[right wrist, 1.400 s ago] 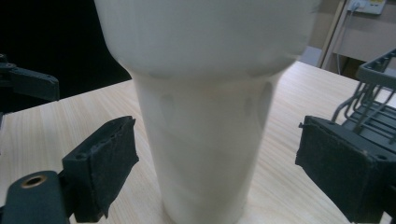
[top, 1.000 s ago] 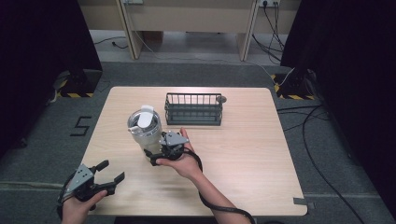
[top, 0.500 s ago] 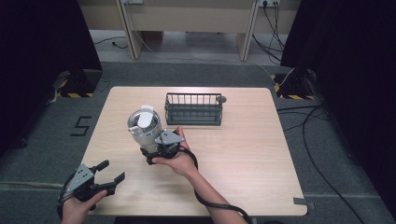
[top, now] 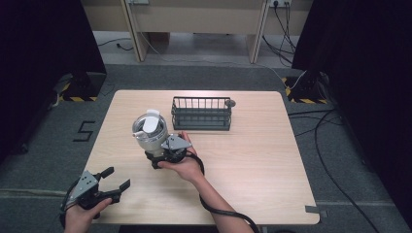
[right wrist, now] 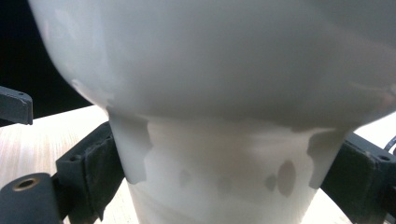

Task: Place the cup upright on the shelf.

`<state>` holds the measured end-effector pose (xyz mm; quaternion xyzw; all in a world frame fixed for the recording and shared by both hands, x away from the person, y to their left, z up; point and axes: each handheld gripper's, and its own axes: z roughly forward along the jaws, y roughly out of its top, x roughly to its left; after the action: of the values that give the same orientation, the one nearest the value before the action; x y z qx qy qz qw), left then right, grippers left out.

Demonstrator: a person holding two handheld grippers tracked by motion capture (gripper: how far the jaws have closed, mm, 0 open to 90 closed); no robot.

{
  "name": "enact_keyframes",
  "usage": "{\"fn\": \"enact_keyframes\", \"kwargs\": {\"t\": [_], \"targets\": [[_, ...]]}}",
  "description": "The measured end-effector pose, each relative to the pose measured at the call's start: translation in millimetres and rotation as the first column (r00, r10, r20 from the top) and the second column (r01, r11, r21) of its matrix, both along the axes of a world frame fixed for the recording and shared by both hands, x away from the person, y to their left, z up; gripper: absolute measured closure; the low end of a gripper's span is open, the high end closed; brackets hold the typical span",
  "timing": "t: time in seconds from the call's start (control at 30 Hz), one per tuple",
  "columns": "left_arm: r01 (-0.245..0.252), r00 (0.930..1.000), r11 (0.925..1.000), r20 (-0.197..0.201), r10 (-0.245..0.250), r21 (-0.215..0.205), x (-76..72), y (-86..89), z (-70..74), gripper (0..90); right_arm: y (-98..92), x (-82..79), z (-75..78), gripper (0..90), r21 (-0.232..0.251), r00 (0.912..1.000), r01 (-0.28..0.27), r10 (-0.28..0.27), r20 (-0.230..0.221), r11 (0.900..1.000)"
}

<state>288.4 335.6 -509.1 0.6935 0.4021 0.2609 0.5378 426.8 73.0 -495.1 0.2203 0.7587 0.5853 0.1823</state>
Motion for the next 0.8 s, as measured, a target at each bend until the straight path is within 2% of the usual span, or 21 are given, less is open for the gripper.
{"fn": "enact_keyframes", "kwargs": {"t": [0.1,0.23,0.6,0.8], "targets": [[0.002,1.0000,1.0000,0.003,-0.002,0.000,-0.3,0.0,0.4,15.5,-0.1,0.7,1.4,10.8,-0.008,1.0000,-0.004,0.004,-0.005,1.000],[0.002,1.0000,1.0000,0.003,-0.002,-0.002,-0.5,0.2,0.4,15.5,0.3,1.0,1.7,10.9,-0.011,0.9999,-0.006,0.006,0.011,1.000],[0.002,1.0000,1.0000,0.003,-0.002,-0.007,-0.5,0.3,0.5,15.7,1.7,-1.8,3.8,11.0,-0.021,1.0000,0.003,-0.003,0.001,1.000],[0.000,1.0000,0.9999,0.003,0.000,-0.014,-0.6,0.1,0.5,15.8,5.6,-3.8,10.3,11.0,-0.013,1.0000,-0.008,0.008,0.005,1.000]]}}
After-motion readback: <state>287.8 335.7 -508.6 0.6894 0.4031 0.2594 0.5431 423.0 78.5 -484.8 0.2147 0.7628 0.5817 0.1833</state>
